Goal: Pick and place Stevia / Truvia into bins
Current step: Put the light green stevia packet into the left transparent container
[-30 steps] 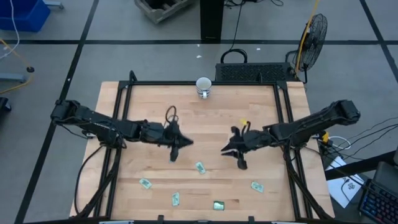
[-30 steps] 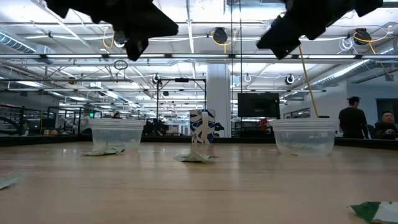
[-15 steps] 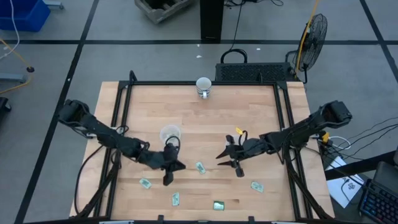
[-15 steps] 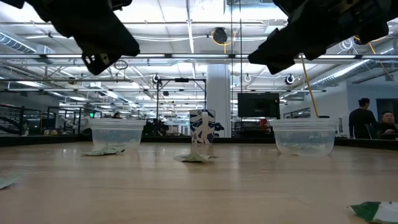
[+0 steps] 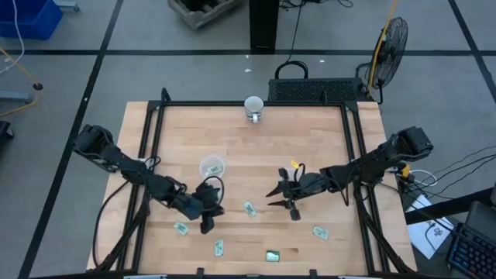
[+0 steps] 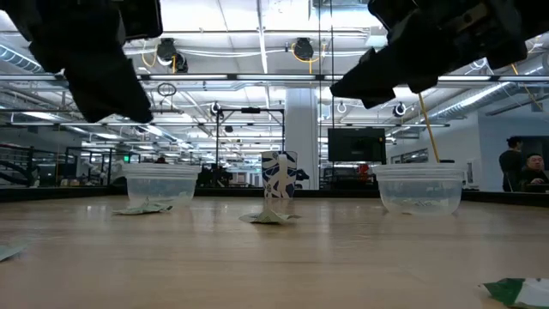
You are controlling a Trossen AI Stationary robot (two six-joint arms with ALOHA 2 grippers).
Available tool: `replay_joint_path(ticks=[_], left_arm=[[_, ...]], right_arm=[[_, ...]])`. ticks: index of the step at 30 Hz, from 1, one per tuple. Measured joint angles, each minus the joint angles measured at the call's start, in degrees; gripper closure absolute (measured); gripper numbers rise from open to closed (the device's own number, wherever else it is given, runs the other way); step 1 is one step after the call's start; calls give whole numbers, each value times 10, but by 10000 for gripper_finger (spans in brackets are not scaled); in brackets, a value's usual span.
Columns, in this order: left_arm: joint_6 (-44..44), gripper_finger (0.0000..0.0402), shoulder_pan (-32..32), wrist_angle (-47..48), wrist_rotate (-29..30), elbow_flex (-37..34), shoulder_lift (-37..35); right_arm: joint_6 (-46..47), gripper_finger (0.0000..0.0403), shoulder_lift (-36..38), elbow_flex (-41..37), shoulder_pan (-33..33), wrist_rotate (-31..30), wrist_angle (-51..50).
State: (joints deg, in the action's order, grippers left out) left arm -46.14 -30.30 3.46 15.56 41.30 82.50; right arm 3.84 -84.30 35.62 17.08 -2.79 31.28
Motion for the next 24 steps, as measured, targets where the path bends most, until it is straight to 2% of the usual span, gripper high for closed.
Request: replay_joint_path(ticks=[3, 6, 11, 17, 24], left_arm=[[-8, 289, 0, 36, 6, 0, 0], [-19, 281, -1, 69, 33, 0, 0], [-5, 286, 1, 80, 61, 0, 41], [-10, 299, 3, 73, 70, 0, 127], [-34, 309, -1, 76, 115, 7, 140]], right_arm=[[0, 277, 0, 0, 0, 0, 2], [0, 277, 0, 0, 0, 0, 2], [0, 277, 0, 0, 0, 0, -3], [0, 277, 0, 0, 0, 0, -7], [0, 277, 0, 0, 0, 0, -13]])
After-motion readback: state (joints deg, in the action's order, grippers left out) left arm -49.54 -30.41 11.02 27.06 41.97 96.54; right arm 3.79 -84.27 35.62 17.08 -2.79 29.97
